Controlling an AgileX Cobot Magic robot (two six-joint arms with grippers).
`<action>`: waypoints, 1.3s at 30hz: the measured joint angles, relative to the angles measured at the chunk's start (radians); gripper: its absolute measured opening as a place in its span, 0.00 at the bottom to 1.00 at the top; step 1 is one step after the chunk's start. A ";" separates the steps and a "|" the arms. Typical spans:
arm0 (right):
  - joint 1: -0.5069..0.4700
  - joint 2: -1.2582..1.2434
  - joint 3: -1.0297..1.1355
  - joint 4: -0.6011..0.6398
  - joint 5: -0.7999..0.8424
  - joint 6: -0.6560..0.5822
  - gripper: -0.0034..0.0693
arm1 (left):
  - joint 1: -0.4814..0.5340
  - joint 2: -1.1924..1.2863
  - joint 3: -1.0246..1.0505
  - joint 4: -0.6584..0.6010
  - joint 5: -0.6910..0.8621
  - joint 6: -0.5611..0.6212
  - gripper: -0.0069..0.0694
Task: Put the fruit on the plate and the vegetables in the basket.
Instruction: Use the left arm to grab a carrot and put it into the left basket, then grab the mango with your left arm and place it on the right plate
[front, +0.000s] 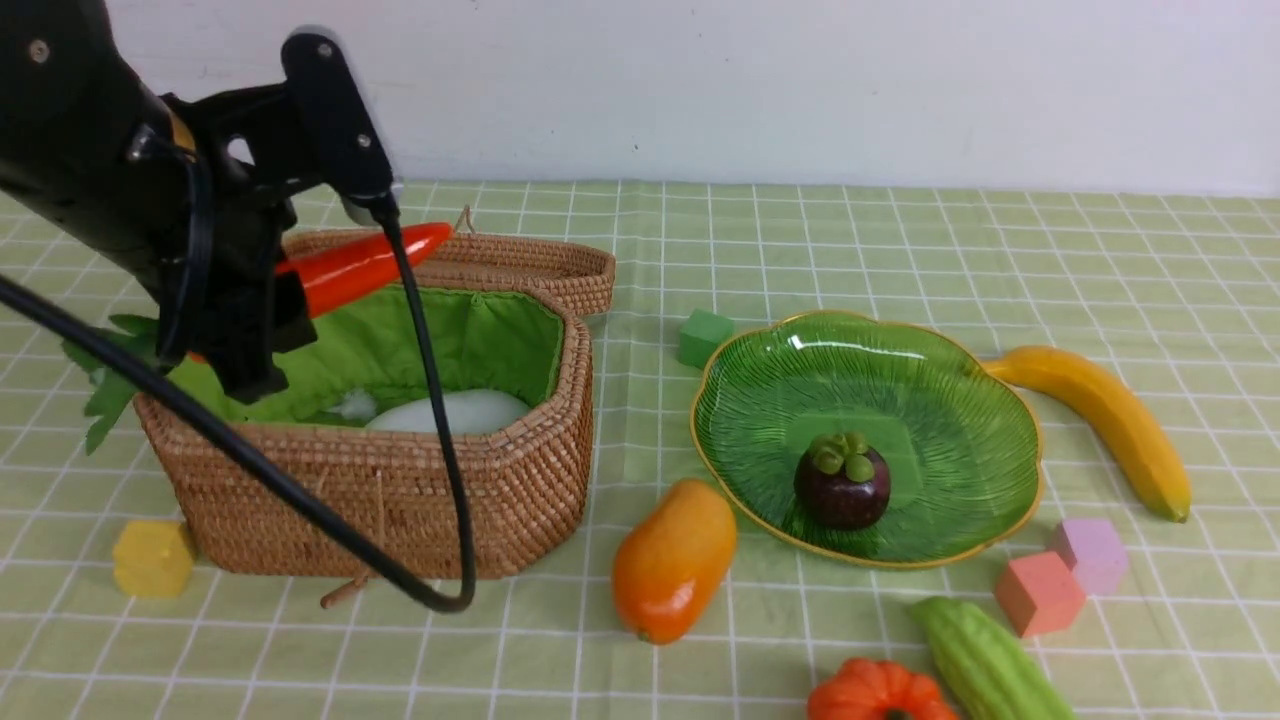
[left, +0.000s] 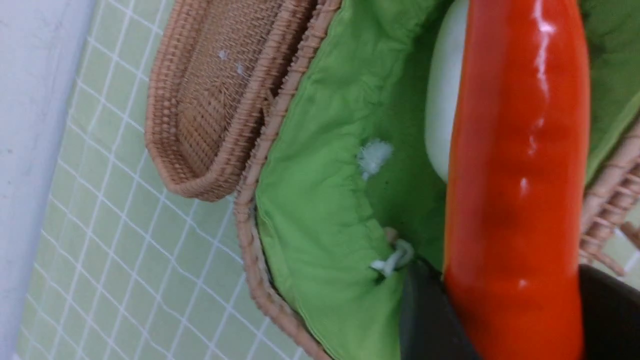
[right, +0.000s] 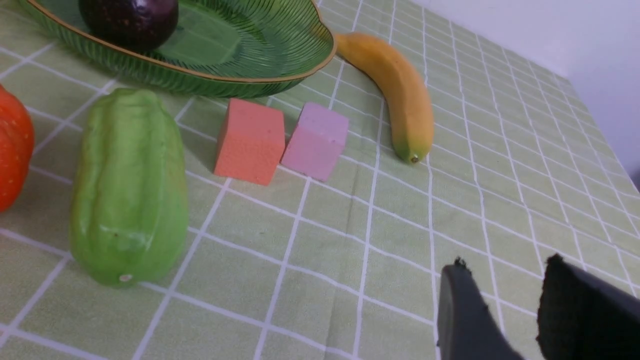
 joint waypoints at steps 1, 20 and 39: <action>0.000 0.000 0.000 0.000 0.000 0.000 0.38 | 0.002 0.024 0.000 0.018 -0.034 0.015 0.52; 0.000 0.000 0.000 0.000 0.000 0.000 0.38 | 0.002 0.212 0.000 0.062 -0.213 0.034 0.52; 0.000 0.000 0.000 0.000 0.000 0.000 0.38 | -0.029 0.105 0.000 -0.094 -0.120 -0.017 0.95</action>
